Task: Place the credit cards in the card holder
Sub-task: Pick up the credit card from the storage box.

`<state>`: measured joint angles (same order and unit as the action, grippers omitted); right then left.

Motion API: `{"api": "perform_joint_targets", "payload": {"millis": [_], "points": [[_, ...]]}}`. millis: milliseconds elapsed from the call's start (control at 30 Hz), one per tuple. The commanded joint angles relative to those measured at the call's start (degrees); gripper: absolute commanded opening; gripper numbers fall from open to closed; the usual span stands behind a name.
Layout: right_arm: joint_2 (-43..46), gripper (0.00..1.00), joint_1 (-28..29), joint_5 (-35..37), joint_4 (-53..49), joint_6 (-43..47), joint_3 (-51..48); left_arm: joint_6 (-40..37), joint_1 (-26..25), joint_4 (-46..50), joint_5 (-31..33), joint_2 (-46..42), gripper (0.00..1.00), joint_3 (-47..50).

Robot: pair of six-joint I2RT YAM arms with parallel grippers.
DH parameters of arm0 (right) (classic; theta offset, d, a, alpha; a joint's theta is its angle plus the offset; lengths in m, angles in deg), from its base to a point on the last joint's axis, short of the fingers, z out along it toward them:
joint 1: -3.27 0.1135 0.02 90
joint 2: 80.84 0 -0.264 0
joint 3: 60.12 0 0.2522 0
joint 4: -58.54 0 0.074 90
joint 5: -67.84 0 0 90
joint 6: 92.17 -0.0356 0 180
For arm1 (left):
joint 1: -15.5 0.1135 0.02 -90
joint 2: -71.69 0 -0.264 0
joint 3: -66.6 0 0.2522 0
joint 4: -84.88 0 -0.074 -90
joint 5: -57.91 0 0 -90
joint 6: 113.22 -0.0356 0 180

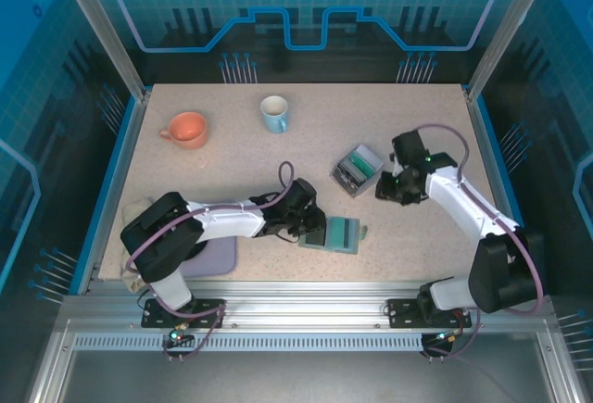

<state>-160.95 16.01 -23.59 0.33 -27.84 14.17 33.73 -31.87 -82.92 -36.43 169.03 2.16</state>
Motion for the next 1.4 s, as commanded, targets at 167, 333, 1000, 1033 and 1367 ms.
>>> {"api": "perform_joint_targets", "payload": {"millis": [167, 333, 1000, 1033, 1367], "points": [[-14.8, 0.27, 3.0, -3.5, -2.5, 18.4, 17.9, 1.2, 5.3, 0.0, -5.0, -3.4, 0.3, -3.5], [-21.2, 0.32, 4.1, -0.4, -3.9, 20.9, 23.0, 1.7, 7.3, 0.7, -5.0, -5.4, 0.34, -2.1], [-33.6, 0.28, 7.3, 6.8, -6.7, 23.0, 30.3, 1.5, 8.7, 2.1, -5.1, -7.2, 0.38, 0.1], [-33.7, 0.25, 7.4, 7.3, -7.0, 23.0, 30.5, 1.5, 8.7, 2.2, -5.1, -7.2, 0.38, 0.2], [-29.4, 0.09, 8.3, 10.1, -8.5, 24.4, 30.7, 0.9, 8.9, 3.1, -4.8, -7.6, 0.38, 0.4]]}}
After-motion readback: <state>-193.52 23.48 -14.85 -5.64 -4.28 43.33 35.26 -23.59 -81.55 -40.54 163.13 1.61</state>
